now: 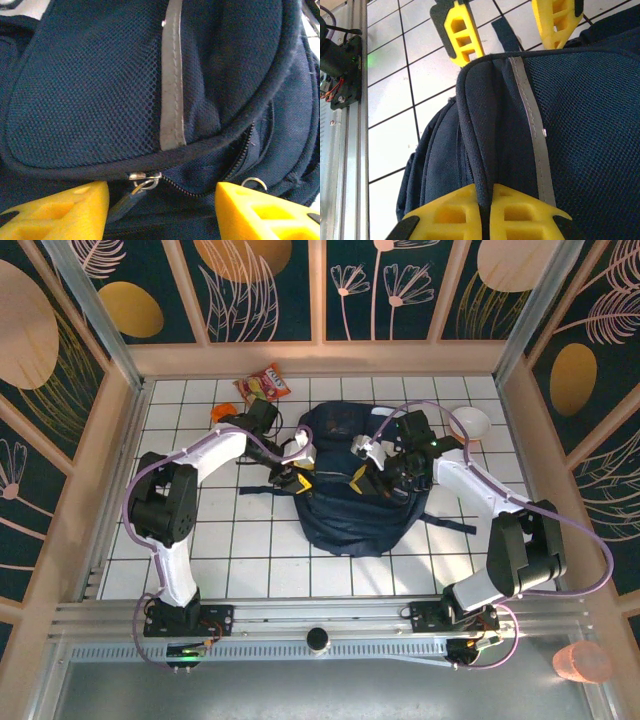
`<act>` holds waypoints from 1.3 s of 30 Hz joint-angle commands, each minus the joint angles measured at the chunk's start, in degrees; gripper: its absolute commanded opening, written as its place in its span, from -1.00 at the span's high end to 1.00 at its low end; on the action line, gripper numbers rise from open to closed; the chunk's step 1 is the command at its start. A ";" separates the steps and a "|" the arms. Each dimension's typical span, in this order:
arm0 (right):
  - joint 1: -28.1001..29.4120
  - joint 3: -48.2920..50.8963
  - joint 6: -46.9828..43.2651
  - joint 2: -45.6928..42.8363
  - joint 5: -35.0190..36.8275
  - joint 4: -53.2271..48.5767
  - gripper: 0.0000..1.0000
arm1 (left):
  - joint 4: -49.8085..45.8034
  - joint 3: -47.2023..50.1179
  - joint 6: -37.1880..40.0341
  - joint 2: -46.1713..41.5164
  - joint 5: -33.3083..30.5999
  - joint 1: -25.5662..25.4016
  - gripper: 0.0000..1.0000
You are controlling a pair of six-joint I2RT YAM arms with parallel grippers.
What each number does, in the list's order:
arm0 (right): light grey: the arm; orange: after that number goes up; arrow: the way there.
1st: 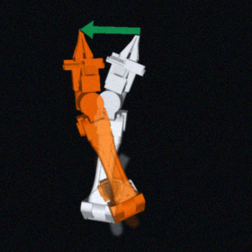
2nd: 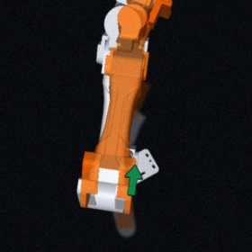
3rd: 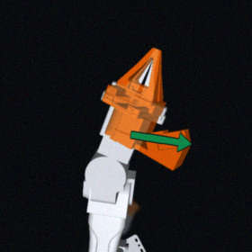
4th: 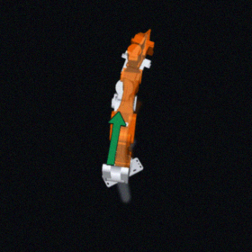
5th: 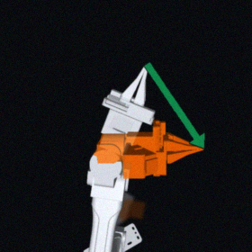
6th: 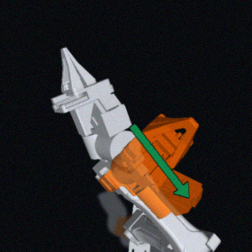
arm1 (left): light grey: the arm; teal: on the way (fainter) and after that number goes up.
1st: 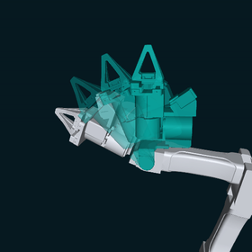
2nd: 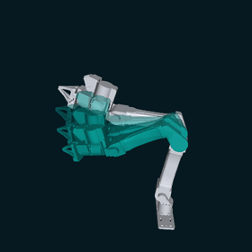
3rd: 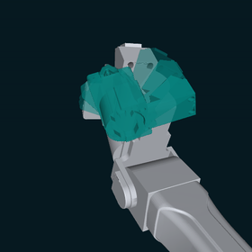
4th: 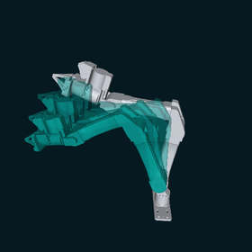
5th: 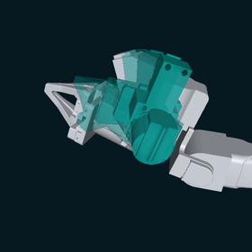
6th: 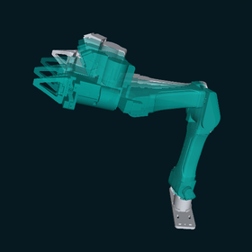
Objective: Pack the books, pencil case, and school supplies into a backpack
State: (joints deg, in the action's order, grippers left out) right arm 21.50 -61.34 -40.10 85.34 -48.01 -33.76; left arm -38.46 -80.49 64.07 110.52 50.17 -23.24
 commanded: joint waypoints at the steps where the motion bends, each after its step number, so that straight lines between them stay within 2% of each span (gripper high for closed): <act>1: 0.56 -1.12 0.92 -0.59 -1.35 -1.06 0.87 | -2.96 1.90 2.09 -1.77 2.33 -0.02 -0.07; 5: 0.54 -1.42 4.31 -2.32 -2.44 -0.55 0.52 | -2.35 3.47 1.19 -3.01 1.99 -0.07 0.04; 9: 0.43 0.43 11.11 -5.97 -1.51 2.39 0.35 | -0.40 4.85 -0.62 -3.38 3.28 -0.04 0.30; 14: 0.93 4.47 19.88 -11.30 2.26 5.85 0.33 | 1.84 4.51 -3.94 -2.04 5.57 -0.04 0.36; 16: 2.55 6.64 22.83 -14.75 7.52 7.69 0.32 | 2.96 4.14 -6.03 -1.09 5.14 -0.08 0.36; 18: 5.68 9.26 24.56 -18.50 13.99 9.13 0.30 | 3.28 3.36 -6.86 -0.25 5.40 0.02 0.22; 20: 8.12 11.29 25.62 -21.63 18.11 10.03 0.29 | 3.60 2.69 -7.76 0.34 5.81 -0.05 0.24; 24: 11.15 15.18 28.56 -25.95 24.26 12.05 0.28 | 4.00 2.08 -9.43 0.98 4.82 0.01 0.48; 29: 15.37 18.07 32.66 -27.66 27.13 15.45 0.31 | 3.61 3.29 -10.52 -0.68 3.44 -0.04 0.84; 31: 18.11 18.48 35.02 -28.13 29.64 16.83 0.30 | 3.73 4.20 -10.94 -1.83 3.14 -0.05 0.93; 34: 21.87 18.91 42.91 -29.19 31.14 20.27 0.24 | 4.02 5.54 -11.46 -3.32 2.01 -0.05 1.00; 39: 25.21 22.63 69.71 -33.27 33.06 28.71 0.12 | 5.75 7.03 -12.78 -4.88 0.81 -0.05 1.00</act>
State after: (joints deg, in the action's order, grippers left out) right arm 45.71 -40.88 10.55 54.57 -18.02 -12.45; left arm -33.63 -74.39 51.66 108.49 49.32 -23.20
